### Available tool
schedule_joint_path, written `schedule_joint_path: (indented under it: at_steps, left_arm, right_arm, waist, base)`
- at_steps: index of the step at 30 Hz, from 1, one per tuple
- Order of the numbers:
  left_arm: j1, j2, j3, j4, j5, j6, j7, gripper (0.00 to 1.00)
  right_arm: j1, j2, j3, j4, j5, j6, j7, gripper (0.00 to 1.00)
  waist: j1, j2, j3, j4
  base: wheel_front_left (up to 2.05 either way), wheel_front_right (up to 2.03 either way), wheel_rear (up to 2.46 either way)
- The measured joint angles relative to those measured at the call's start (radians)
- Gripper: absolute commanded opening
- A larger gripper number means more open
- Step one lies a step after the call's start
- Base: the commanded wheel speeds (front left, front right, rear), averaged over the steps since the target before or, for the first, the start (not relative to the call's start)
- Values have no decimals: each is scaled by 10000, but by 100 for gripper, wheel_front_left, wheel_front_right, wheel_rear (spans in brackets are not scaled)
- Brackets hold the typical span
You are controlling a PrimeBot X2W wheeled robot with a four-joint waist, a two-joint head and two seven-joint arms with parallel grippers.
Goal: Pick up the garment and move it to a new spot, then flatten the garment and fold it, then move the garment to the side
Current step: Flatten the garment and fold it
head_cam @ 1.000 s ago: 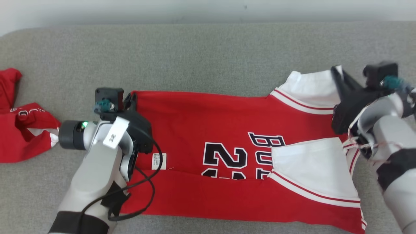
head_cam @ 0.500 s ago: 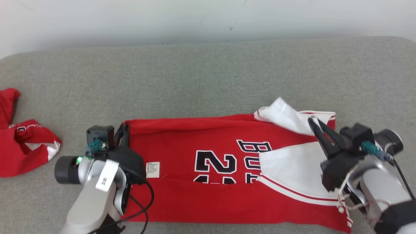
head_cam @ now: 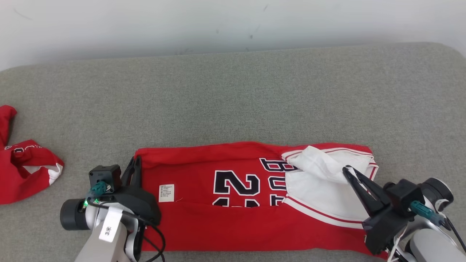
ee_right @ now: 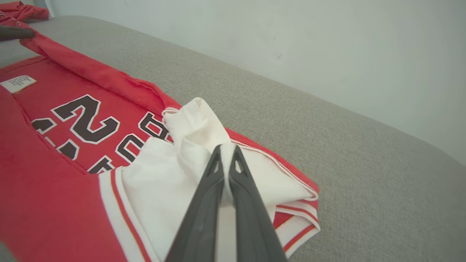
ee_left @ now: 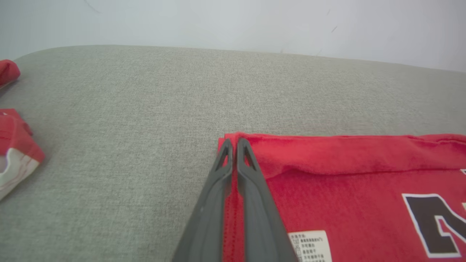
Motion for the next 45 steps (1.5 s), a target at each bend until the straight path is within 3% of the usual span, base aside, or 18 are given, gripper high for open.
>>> schedule_joint_path:
  at_steps: [10, 18, 29, 45]
  left_arm:
    - [669, 359, 36, -790, -86, -523, -343, 0]
    - [1074, 556, 117, -1304, -86, -685, -424, 0]
    - [1748, 732, 301, -1906, -107, -688, -453, 0]
    - [2434, 788, 587, -2729, -176, -790, -454, 0]
  right_arm:
    - [1174, -192, -491, -1517, 430, -589, 263, 0]
    - [1938, -364, -825, -2502, 803, -848, 483, 0]
    - [2605, -510, -974, -3365, 1175, -1028, 1053, 0]
    - [3047, -740, -961, -4107, 1628, -1026, 1824, 0]
  waist:
    - [2, 0, 53, -94]
    - [2, 0, 71, -166]
    - [1, 1, -48, -361]
    - [1, 1, -23, -449]
  base:
    - [0, 0, 0]
    - [0, 0, 0]
    - [0, 0, 0]
    - [0, 0, 0]
